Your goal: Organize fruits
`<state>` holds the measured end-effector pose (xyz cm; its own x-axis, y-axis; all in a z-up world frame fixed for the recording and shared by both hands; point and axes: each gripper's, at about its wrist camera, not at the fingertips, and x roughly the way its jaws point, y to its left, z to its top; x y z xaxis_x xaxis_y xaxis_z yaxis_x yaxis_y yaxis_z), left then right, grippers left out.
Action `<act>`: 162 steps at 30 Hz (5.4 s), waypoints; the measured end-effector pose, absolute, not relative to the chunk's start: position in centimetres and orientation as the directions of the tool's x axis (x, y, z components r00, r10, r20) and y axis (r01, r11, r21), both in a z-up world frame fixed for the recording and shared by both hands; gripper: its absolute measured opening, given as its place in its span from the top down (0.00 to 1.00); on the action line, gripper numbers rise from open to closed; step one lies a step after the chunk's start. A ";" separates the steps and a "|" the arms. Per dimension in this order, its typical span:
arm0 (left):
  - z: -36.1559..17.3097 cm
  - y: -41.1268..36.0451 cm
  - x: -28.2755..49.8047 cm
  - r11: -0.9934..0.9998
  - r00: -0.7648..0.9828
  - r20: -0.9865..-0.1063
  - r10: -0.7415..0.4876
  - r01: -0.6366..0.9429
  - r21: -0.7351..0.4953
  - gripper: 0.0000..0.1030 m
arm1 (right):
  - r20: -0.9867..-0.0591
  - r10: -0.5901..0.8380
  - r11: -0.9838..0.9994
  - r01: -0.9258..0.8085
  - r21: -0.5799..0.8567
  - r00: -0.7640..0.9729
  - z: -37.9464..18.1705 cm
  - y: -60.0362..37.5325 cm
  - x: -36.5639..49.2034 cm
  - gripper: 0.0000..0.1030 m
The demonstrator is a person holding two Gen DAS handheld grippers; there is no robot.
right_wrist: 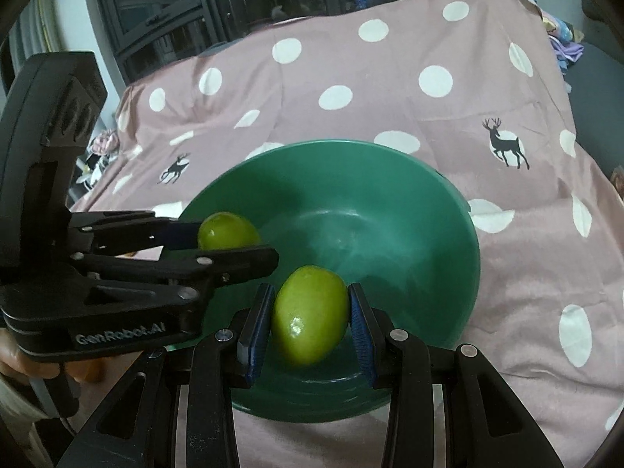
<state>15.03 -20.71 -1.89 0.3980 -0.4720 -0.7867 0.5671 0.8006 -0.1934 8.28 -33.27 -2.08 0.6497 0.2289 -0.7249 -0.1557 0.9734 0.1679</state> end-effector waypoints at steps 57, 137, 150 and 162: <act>-2.0 5.7 -0.9 0.906 0.598 -0.687 -0.413 0.191 -0.379 0.02 | -0.709 0.441 0.876 -0.435 0.208 0.549 -1.0 -17.2 -3.2 0.34; -7.5 -0.9 17.0 0.963 0.539 -0.819 -0.197 0.264 -0.058 0.65 | -0.745 0.587 0.780 -0.466 0.417 0.316 -8.2 -17.0 4.8 0.70; -7.0 -0.2 16.6 0.956 0.520 -0.811 -0.270 0.248 -0.160 0.76 | -0.749 0.578 0.788 -0.460 0.408 0.326 -8.1 -16.8 5.0 0.70; -3.9 -0.4 11.8 0.929 0.543 -0.756 -0.364 0.273 -0.251 0.76 | -0.739 0.563 0.807 -0.438 0.396 0.370 -6.9 -17.5 4.3 0.70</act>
<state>11.78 -0.43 -3.87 0.5432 -0.3644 -0.7564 0.2732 0.9286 -0.2511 4.30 -17.46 -6.92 0.3698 0.5635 -0.7387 -0.4377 0.8070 0.3965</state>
